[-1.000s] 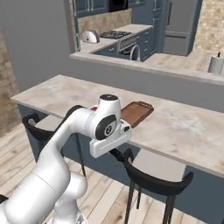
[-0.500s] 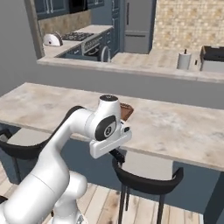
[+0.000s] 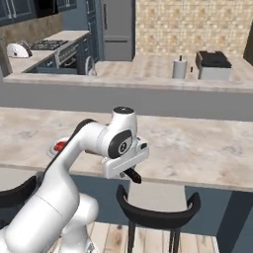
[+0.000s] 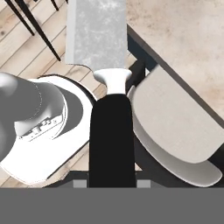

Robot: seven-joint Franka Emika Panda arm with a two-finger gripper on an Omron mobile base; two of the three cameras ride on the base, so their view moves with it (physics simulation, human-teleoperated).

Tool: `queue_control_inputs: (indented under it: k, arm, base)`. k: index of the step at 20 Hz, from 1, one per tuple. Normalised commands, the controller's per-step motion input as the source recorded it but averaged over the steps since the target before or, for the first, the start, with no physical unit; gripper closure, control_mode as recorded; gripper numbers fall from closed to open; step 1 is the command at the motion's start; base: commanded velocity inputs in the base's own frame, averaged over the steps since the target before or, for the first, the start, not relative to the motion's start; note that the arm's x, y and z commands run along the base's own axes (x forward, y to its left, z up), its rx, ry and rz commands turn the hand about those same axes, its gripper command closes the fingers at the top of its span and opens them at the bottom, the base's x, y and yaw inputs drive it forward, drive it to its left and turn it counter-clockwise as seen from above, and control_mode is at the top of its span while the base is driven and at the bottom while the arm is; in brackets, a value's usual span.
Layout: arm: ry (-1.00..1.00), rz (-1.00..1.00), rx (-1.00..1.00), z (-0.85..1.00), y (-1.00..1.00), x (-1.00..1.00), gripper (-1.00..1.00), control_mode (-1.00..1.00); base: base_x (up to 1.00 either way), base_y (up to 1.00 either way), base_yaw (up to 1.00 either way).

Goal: Pick up the knife from the drawer and place it on the cutting board. Then place the meat from the plate to the cutting board.

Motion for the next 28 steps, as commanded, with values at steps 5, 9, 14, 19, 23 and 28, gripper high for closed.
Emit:
queue_control_inputs:
  k: [5,9,14,19,23,28]
  arm:
    - [0.0,0.0,0.0,0.0,0.0,0.0,1.0,1.0]
    - [0.0,0.0,0.0,0.0,0.0,0.0,1.0,1.0]
    - [0.0,0.0,0.0,0.0,0.0,0.0,1.0,1.0]
    - [0.0,0.0,0.0,0.0,0.0,0.0,1.0,1.0]
    - [0.0,0.0,0.0,0.0,0.0,0.0,1.0,1.0]
    - [0.0,0.0,0.0,0.0,0.11,0.24,1.0,-1.0]
  base:
    - [0.66,0.36,-0.23]
    - [0.57,0.18,-0.1]
    - [0.4,0.0,0.0]
    - [0.1,0.0,0.0]
    - [0.0,0.0,0.0]
    - [0.05,0.0,0.0]
